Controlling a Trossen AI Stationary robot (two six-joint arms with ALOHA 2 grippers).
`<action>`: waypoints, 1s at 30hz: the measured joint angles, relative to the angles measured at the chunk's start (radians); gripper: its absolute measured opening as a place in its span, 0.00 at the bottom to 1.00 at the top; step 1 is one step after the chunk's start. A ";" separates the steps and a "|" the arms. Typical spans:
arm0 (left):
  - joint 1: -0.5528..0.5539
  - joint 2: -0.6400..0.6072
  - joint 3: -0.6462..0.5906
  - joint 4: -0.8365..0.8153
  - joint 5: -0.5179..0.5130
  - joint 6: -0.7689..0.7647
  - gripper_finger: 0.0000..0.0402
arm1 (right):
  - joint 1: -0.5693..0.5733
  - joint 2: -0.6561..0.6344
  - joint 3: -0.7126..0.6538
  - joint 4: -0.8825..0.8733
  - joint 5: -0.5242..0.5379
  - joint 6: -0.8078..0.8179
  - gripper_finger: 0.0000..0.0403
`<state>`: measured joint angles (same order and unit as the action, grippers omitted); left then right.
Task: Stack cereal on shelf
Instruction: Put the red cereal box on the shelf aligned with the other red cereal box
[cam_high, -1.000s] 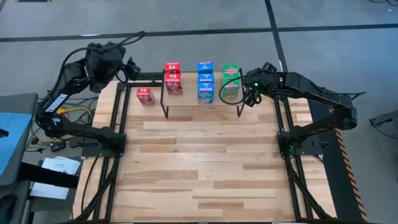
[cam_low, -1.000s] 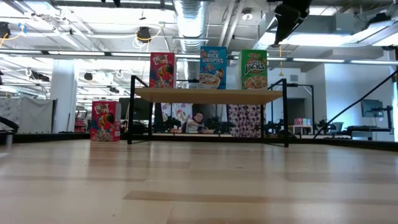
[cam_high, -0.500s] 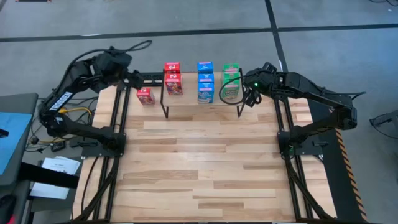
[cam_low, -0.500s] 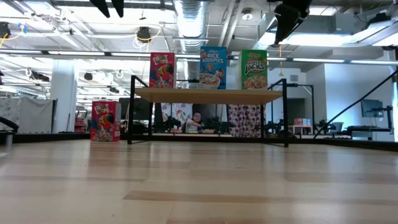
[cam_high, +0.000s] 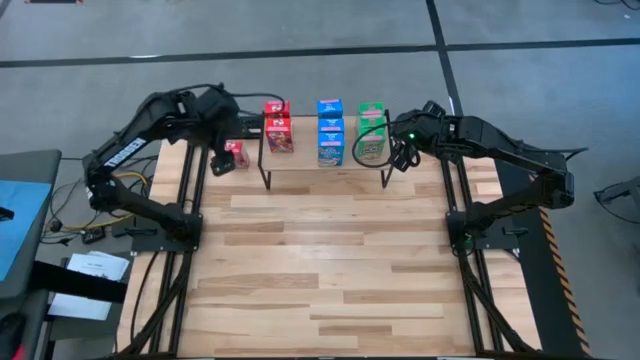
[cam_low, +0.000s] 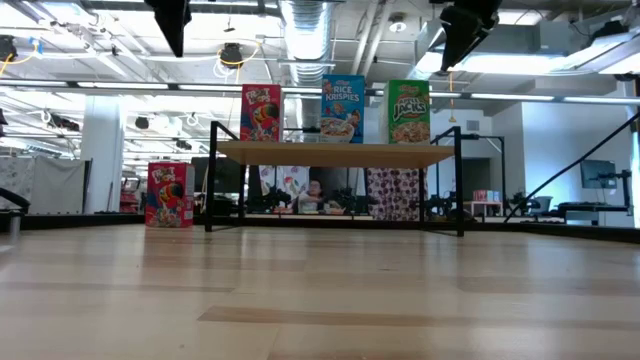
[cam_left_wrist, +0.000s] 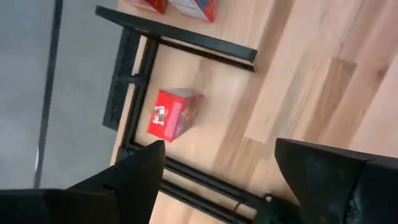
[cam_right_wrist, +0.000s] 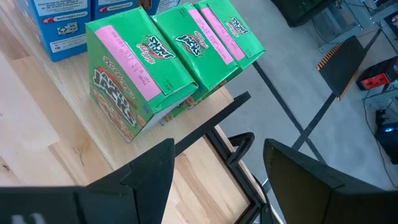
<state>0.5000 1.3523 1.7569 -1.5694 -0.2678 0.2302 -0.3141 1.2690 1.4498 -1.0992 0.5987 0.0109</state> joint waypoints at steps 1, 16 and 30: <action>0.006 0.000 -0.010 0.002 0.003 0.014 0.73 | 0.000 0.000 0.000 0.000 0.000 0.000 0.67; 0.134 -0.240 -0.378 0.229 0.156 0.132 0.73 | 0.000 0.000 0.000 -0.001 -0.002 0.026 0.67; 0.253 -0.336 -0.675 0.445 0.151 0.222 0.73 | 0.000 0.000 0.000 0.000 -0.002 0.026 0.67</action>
<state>0.7534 1.0166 1.0823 -1.1243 -0.1163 0.4523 -0.3141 1.2690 1.4498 -1.0996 0.5972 0.0368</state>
